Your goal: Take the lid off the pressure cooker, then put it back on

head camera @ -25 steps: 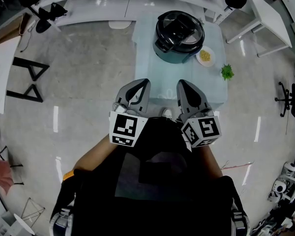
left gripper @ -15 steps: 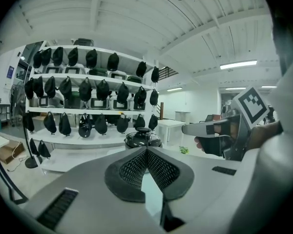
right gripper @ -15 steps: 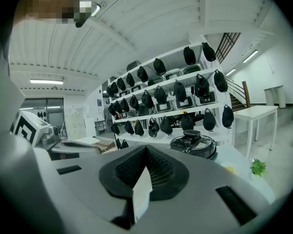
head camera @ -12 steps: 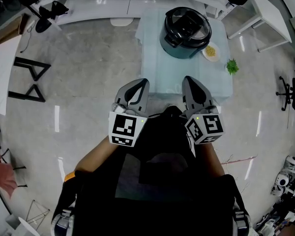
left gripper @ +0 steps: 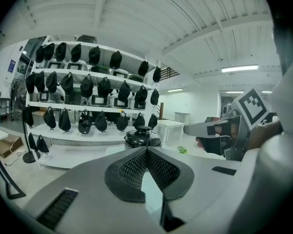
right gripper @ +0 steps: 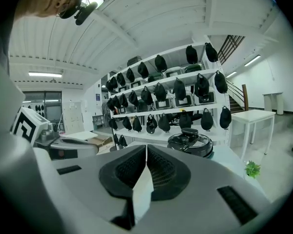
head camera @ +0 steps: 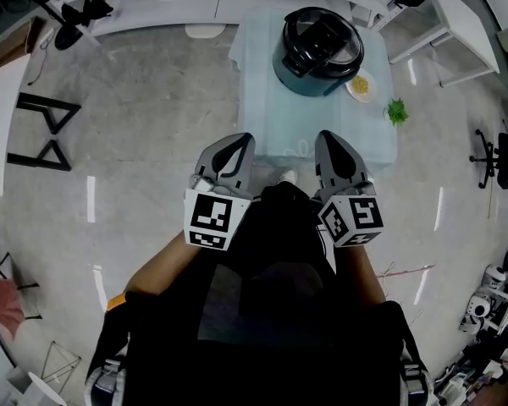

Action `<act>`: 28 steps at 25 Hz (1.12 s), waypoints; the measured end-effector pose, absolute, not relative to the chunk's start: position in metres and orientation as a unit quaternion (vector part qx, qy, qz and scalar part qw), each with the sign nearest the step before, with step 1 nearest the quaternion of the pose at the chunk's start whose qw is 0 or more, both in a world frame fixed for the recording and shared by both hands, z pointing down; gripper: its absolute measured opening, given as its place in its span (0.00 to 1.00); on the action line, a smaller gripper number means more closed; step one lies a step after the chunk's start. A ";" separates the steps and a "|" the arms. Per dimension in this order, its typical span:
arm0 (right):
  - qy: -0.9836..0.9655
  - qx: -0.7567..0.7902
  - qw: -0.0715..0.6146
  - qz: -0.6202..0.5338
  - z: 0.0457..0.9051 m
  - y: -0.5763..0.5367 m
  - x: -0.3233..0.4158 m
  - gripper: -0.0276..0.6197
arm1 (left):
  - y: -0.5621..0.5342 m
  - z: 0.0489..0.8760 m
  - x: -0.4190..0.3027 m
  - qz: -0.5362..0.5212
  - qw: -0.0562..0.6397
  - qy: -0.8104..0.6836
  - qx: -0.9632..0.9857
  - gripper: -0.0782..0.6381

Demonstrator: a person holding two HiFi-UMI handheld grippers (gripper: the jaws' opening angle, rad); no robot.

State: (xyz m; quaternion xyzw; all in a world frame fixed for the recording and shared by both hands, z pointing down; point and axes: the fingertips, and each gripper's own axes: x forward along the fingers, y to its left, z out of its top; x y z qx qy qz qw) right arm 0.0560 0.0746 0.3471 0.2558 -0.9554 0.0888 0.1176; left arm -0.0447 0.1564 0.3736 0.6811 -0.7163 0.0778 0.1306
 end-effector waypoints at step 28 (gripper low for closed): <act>-0.978 0.142 0.150 0.035 0.378 -0.188 0.012 0.27 | -0.051 0.387 -0.063 0.119 0.159 -0.783 0.589 0.12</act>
